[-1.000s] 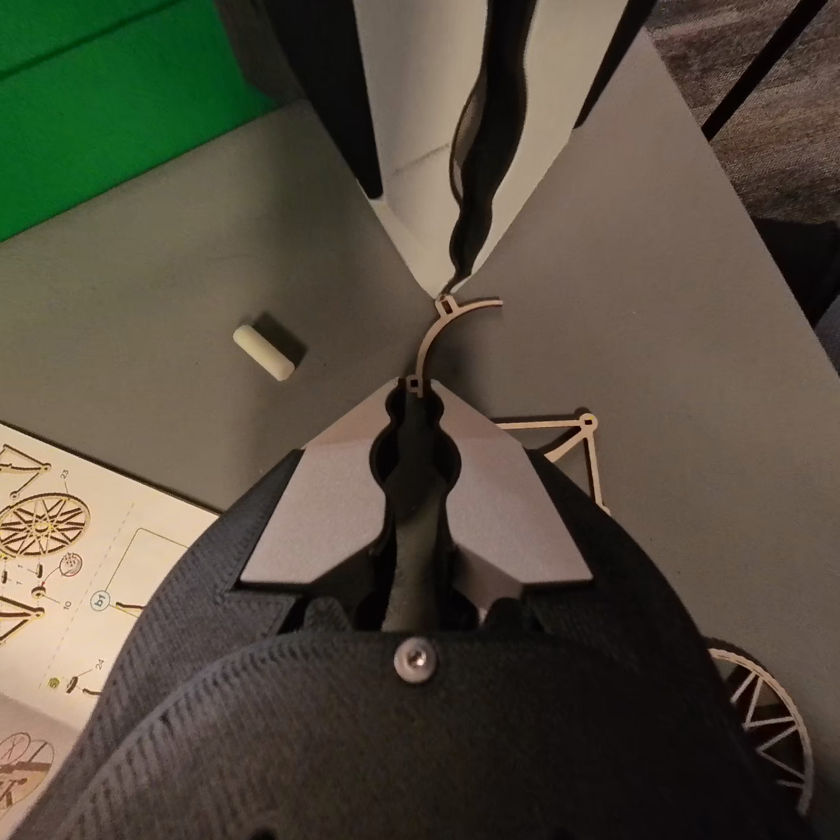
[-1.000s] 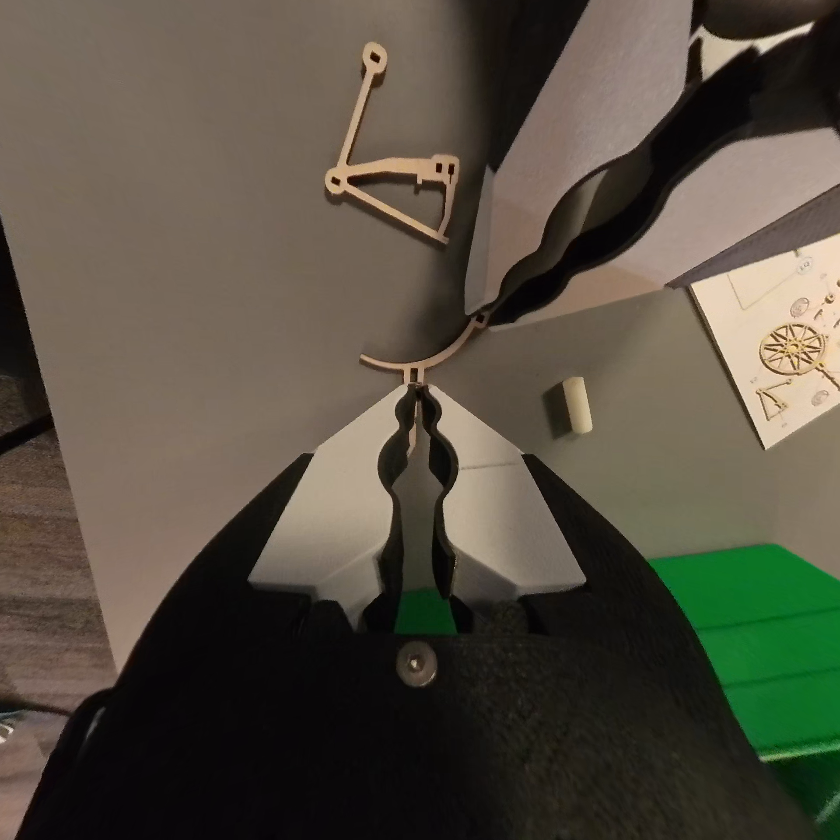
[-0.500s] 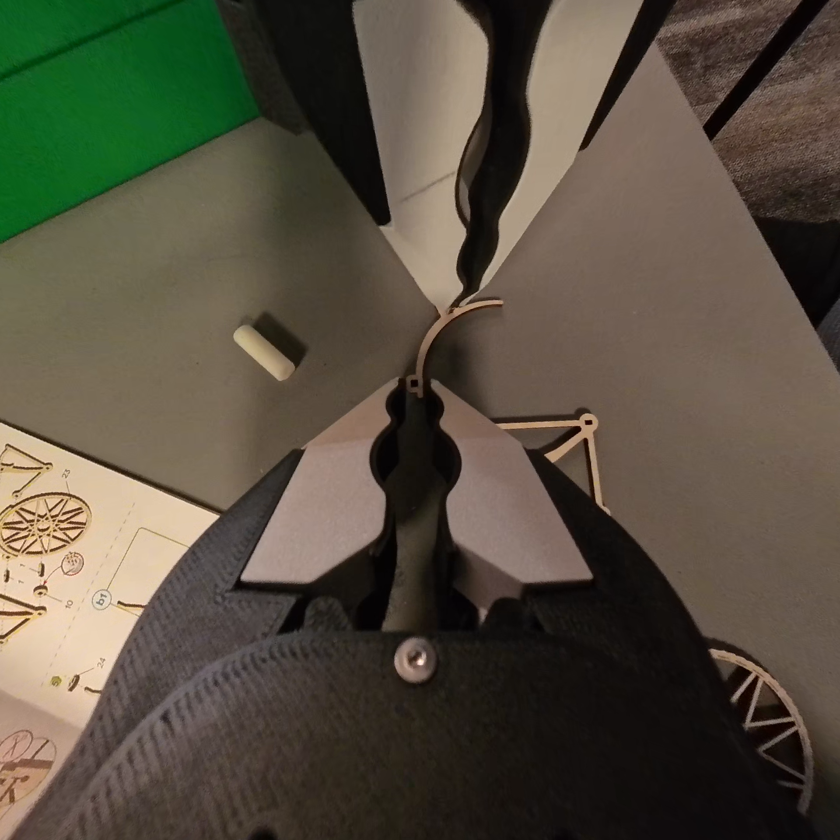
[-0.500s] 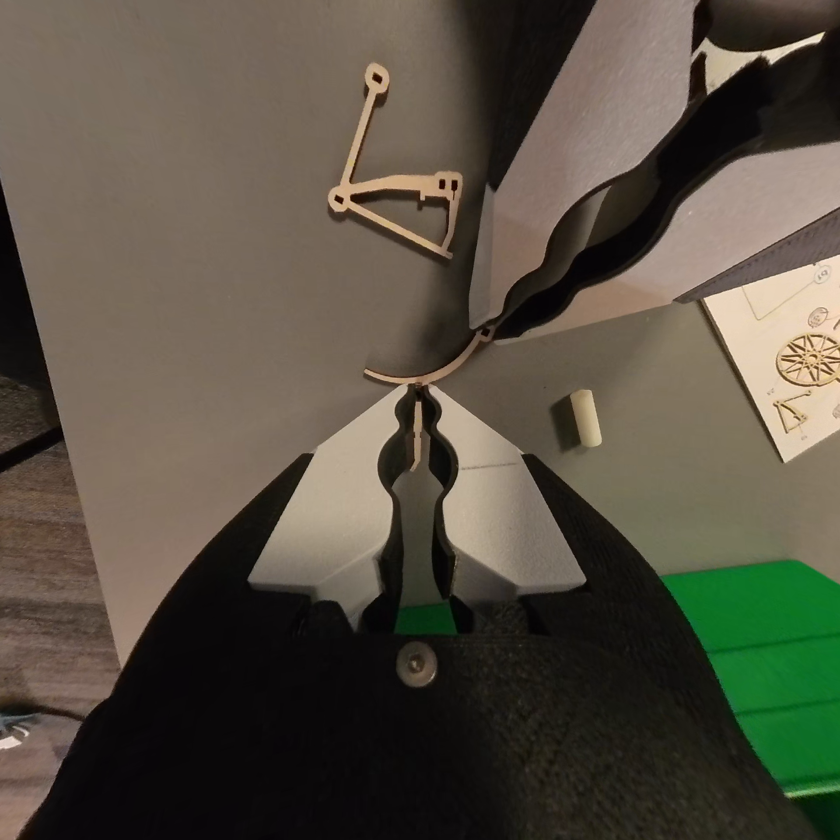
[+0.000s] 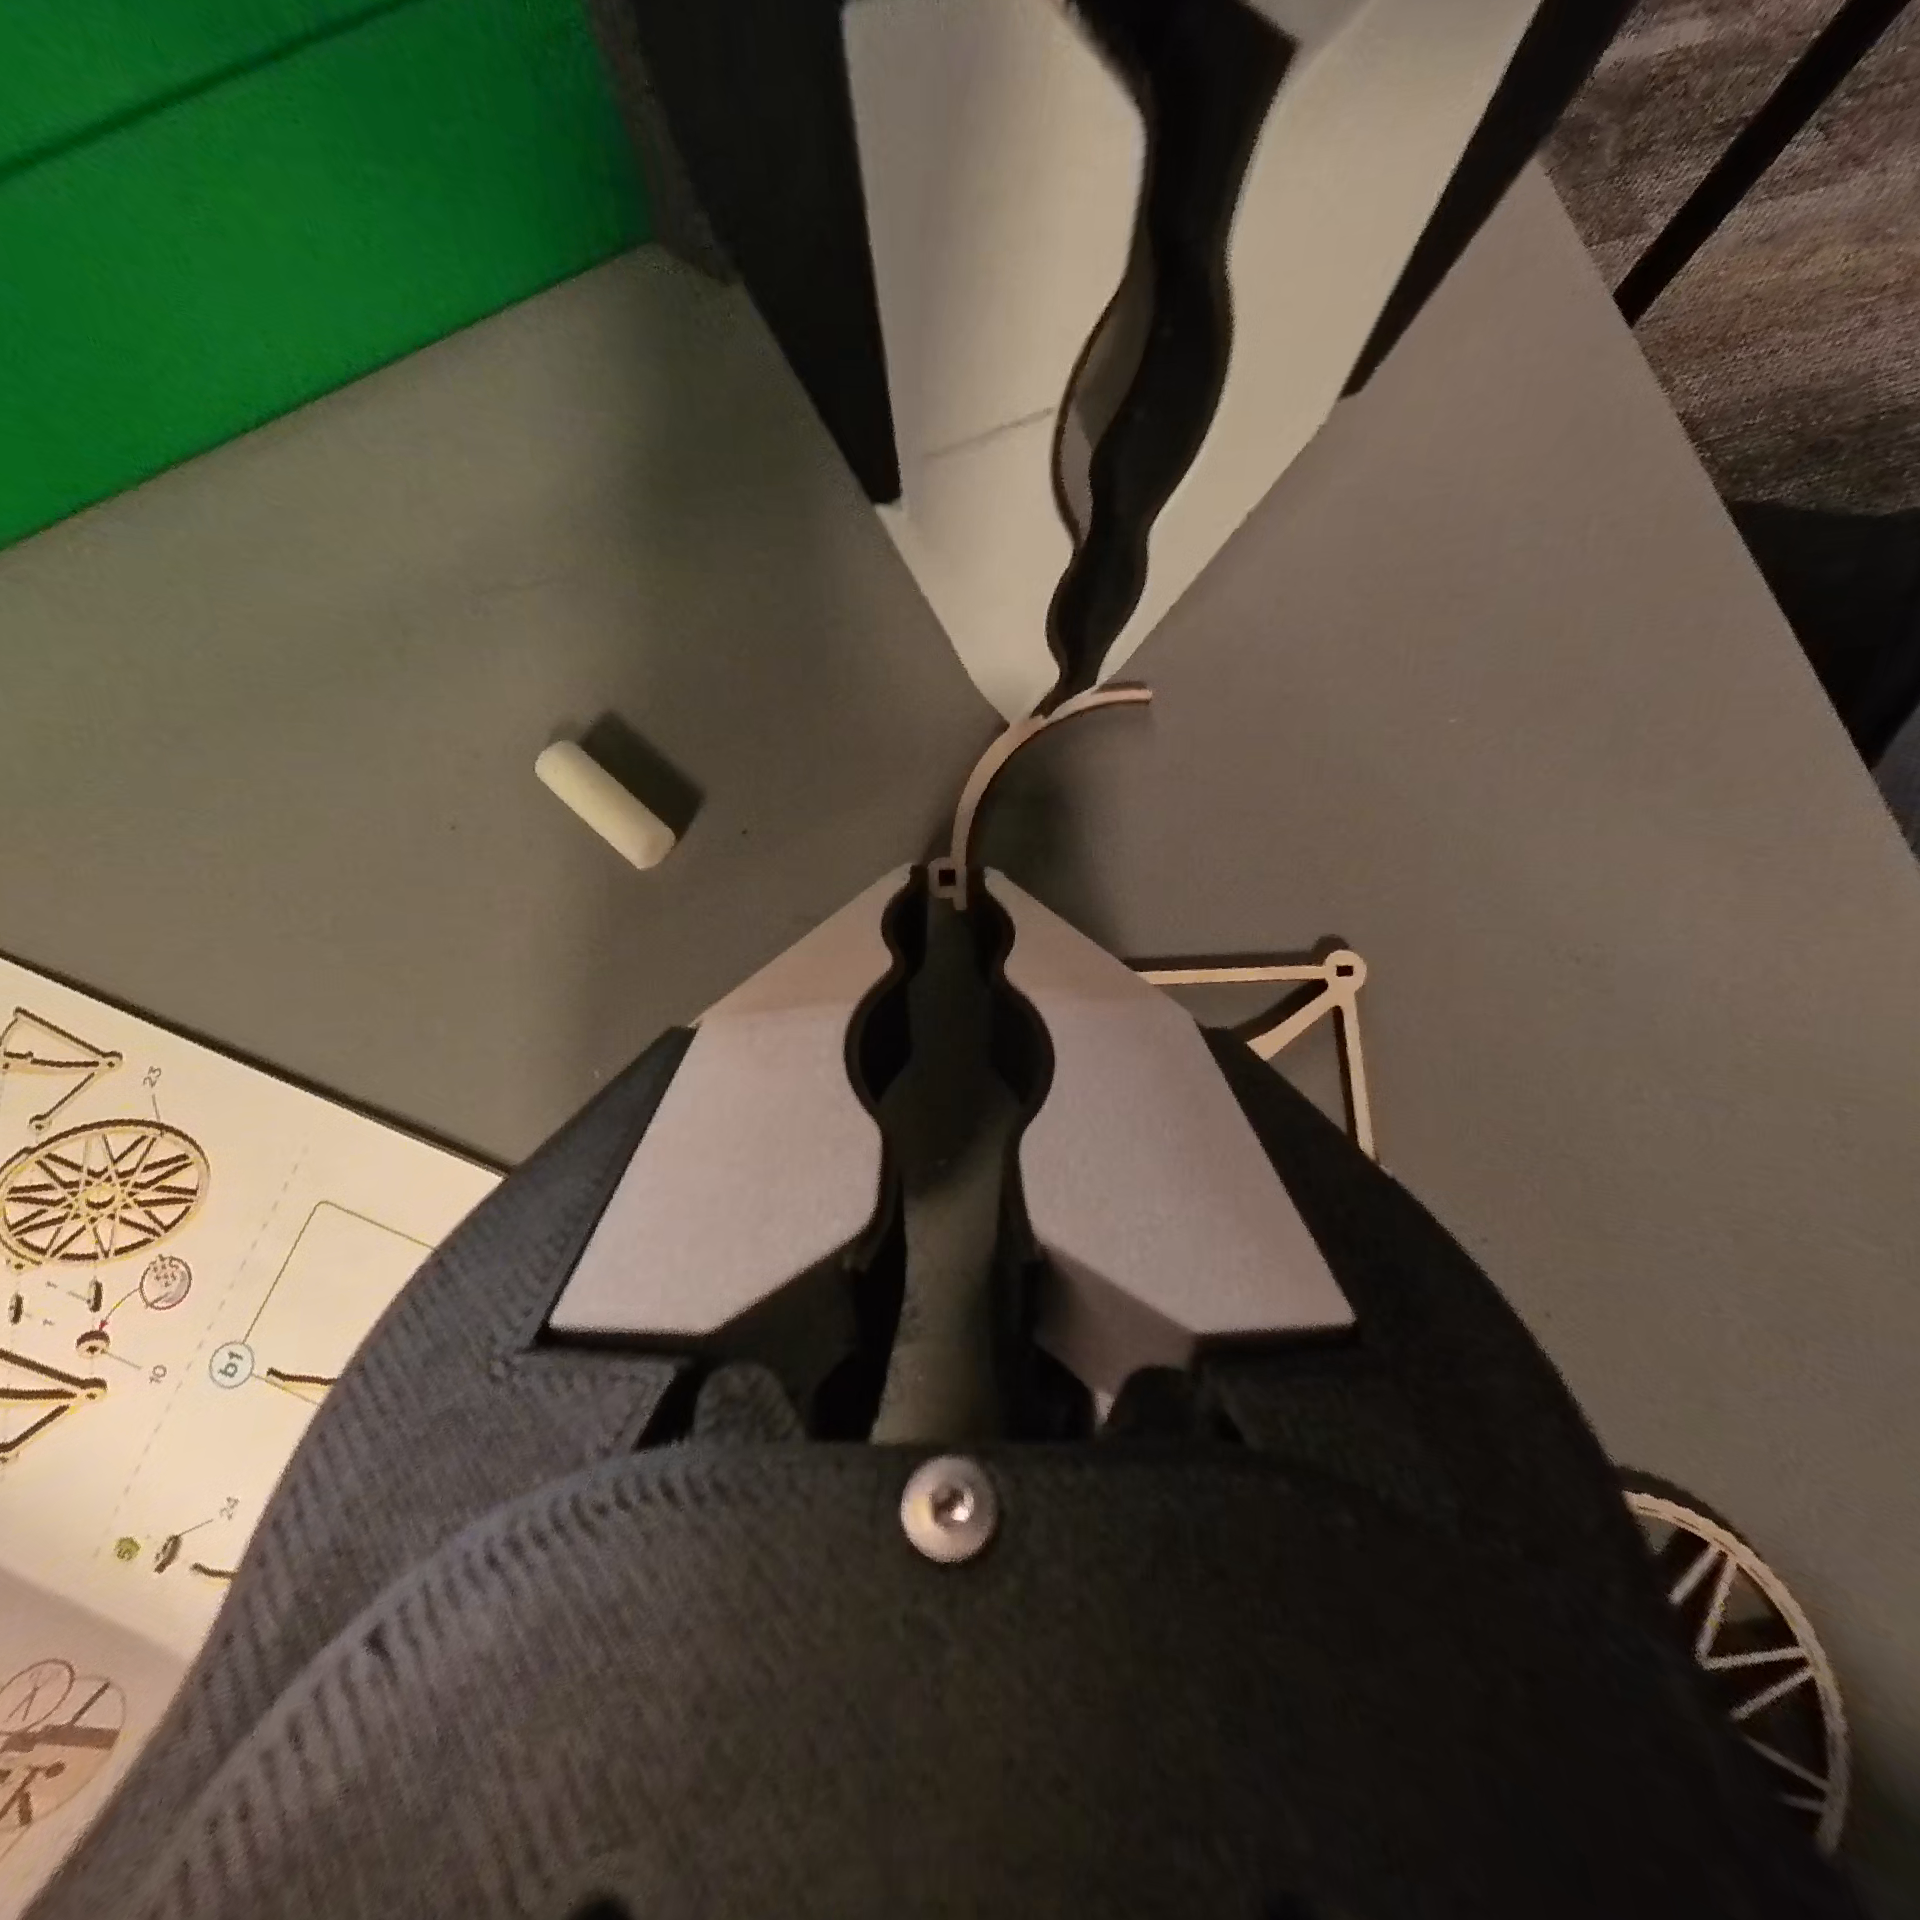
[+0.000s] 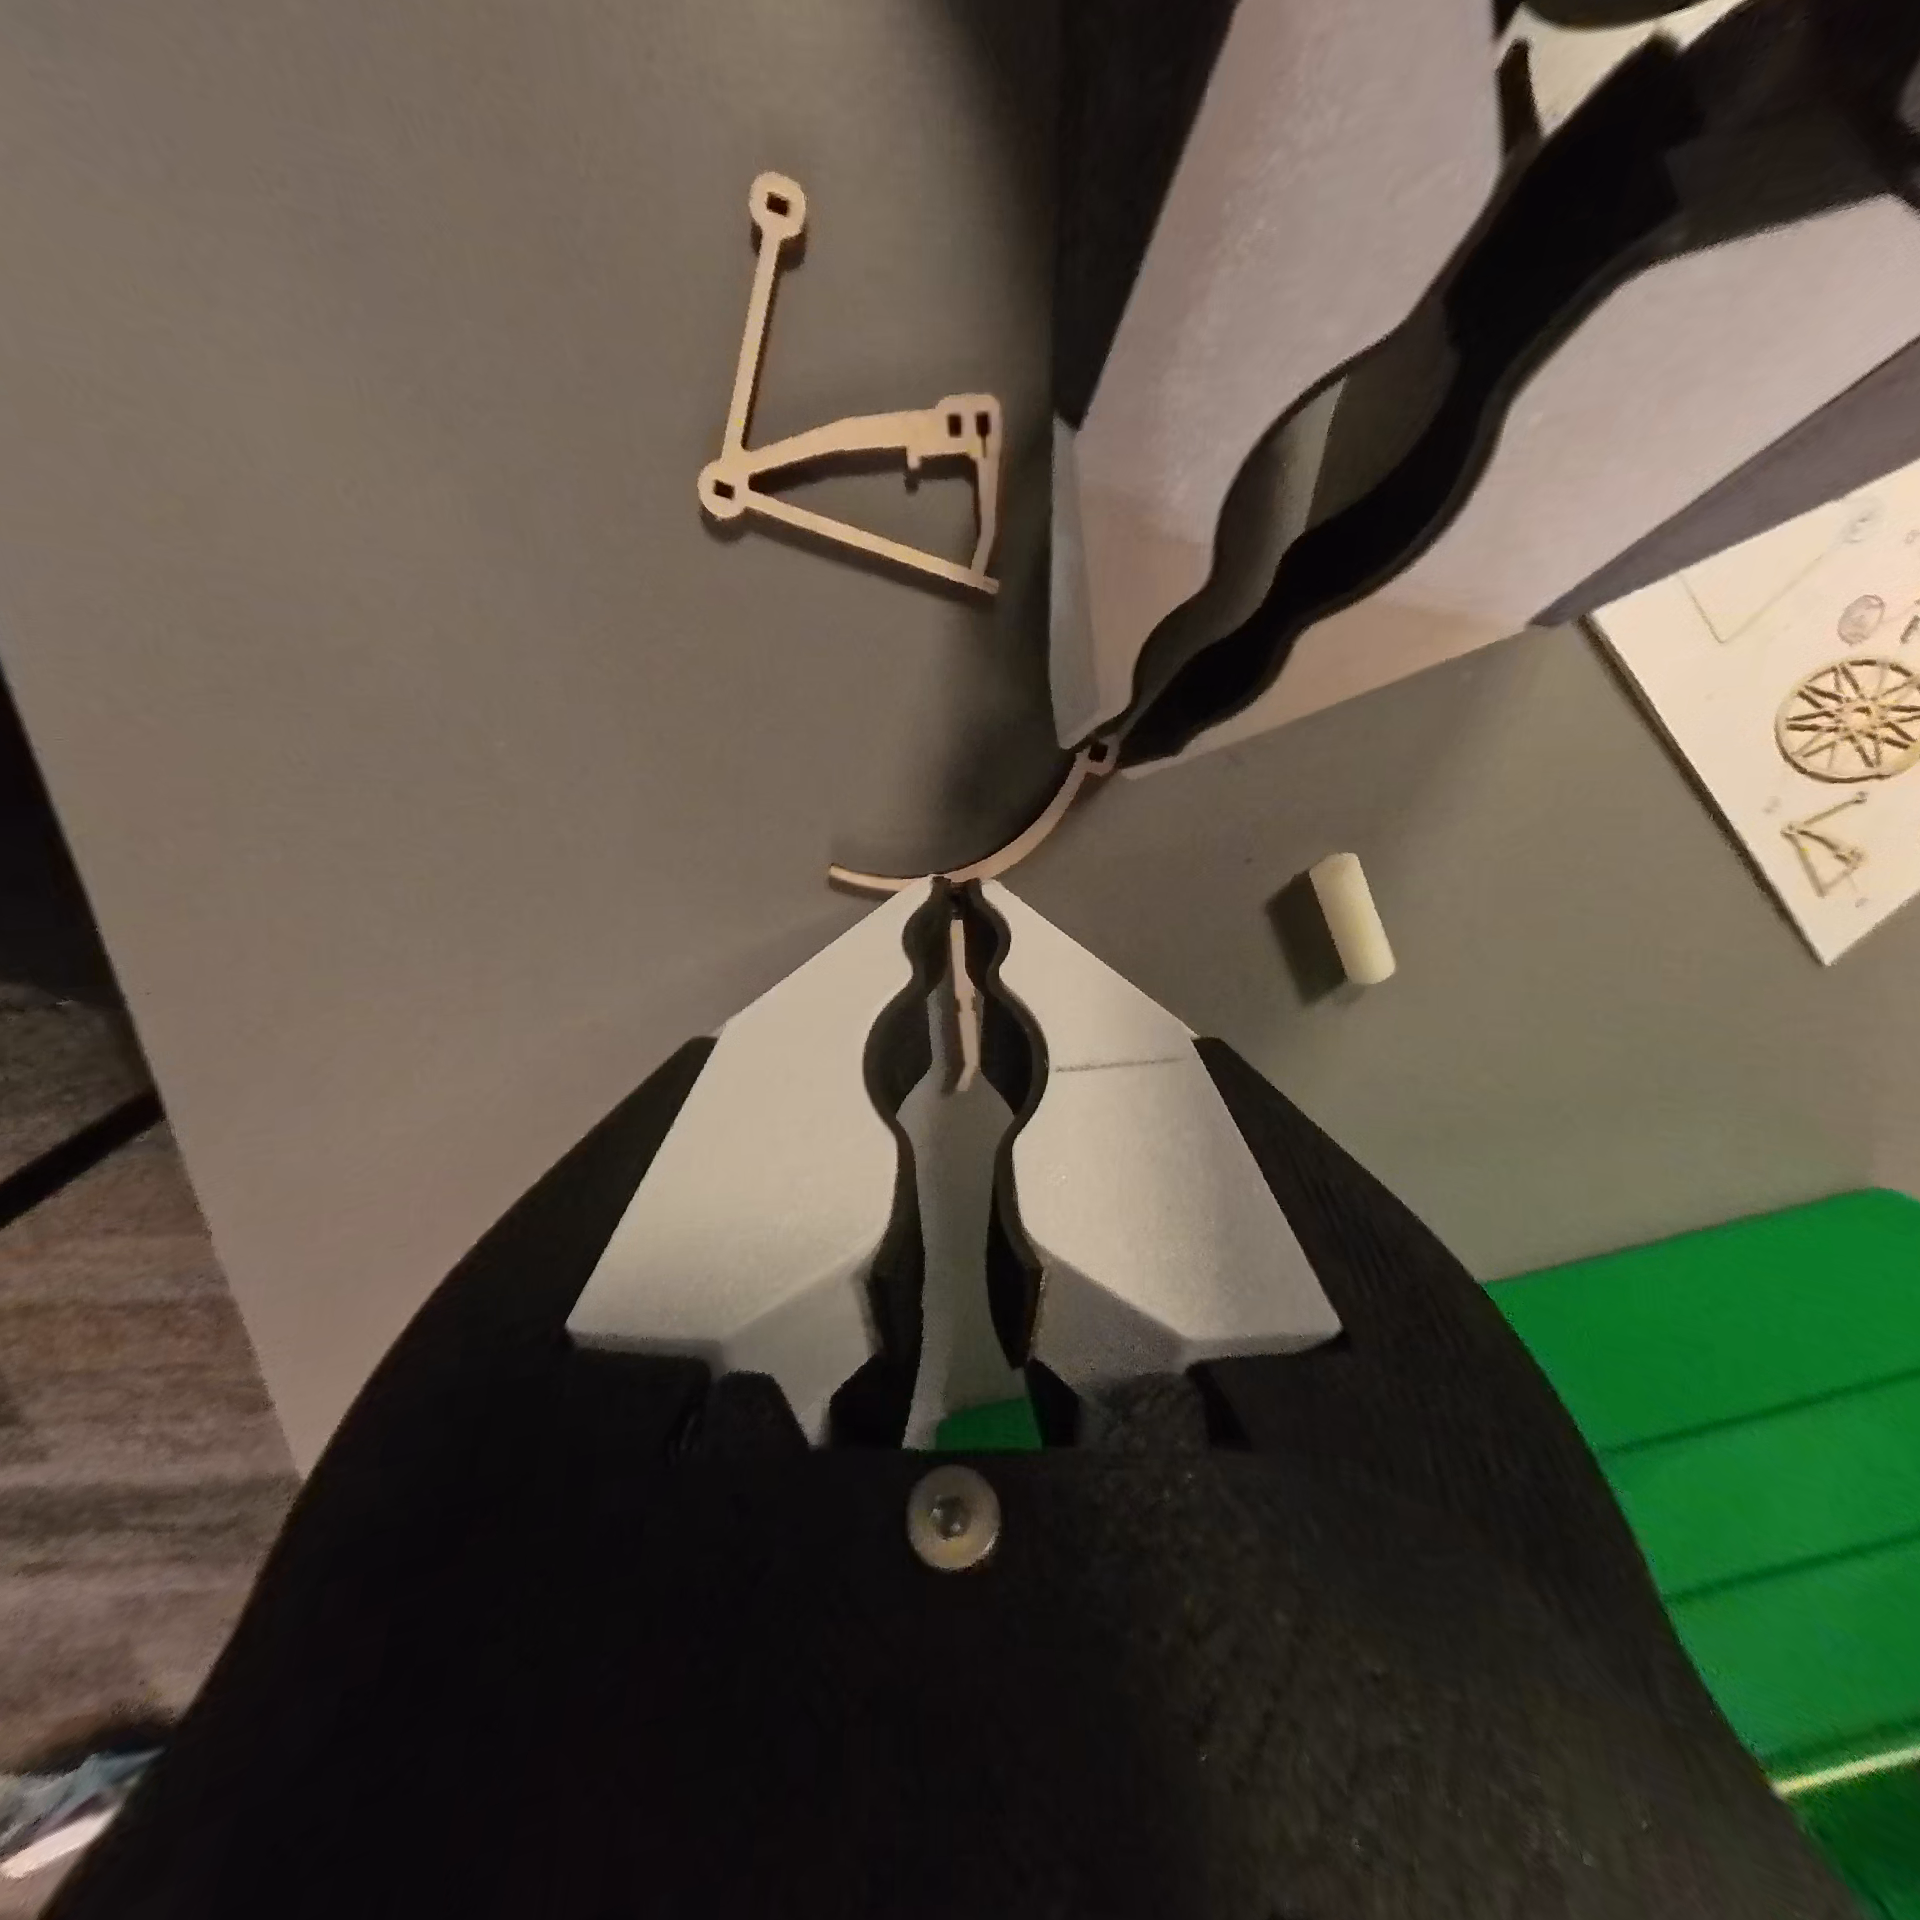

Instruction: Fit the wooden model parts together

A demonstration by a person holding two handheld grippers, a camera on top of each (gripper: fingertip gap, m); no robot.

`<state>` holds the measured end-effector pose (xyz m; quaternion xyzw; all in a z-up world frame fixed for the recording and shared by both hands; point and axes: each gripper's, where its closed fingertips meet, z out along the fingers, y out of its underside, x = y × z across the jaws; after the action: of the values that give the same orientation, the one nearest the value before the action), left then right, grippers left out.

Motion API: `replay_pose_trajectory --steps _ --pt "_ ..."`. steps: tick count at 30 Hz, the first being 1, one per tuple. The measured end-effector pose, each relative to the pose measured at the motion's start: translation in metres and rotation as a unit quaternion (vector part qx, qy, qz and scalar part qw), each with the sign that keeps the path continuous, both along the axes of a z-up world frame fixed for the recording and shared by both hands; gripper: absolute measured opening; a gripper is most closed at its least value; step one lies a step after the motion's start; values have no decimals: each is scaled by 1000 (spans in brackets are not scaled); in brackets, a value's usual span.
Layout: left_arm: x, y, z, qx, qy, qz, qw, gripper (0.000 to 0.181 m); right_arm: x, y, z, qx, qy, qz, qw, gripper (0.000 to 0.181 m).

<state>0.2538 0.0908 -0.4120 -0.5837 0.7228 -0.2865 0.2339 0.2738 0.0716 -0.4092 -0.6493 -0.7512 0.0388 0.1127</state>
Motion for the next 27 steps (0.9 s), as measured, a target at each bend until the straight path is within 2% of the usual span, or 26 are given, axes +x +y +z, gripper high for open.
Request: replay_pose_trajectory --steps 2,6,10,11,14,17,22,27 --pt "2 7 8 13 -23 15 1000 11 0 1 1 41 0 18 999 0" --pt "-1 15 53 -31 -112 41 992 36 -3 8 17 173 36 54 983 0" --pt "-4 14 82 -123 -155 59 978 61 -3 28 60 363 55 81 927 0" --pt "-2 13 87 -135 -169 61 974 62 -2 33 73 404 55 79 910 0" --pt "8 16 109 -148 -243 81 955 52 -3 42 109 521 32 96 847 0" --pt "11 16 140 -142 -334 95 927 42 -7 43 134 600 2 119 791 0" --pt "6 20 162 -82 -384 128 911 20 -15 43 149 653 -28 153 741 0" --pt "8 19 162 -66 -374 133 916 16 -19 43 157 680 -37 169 713 0"
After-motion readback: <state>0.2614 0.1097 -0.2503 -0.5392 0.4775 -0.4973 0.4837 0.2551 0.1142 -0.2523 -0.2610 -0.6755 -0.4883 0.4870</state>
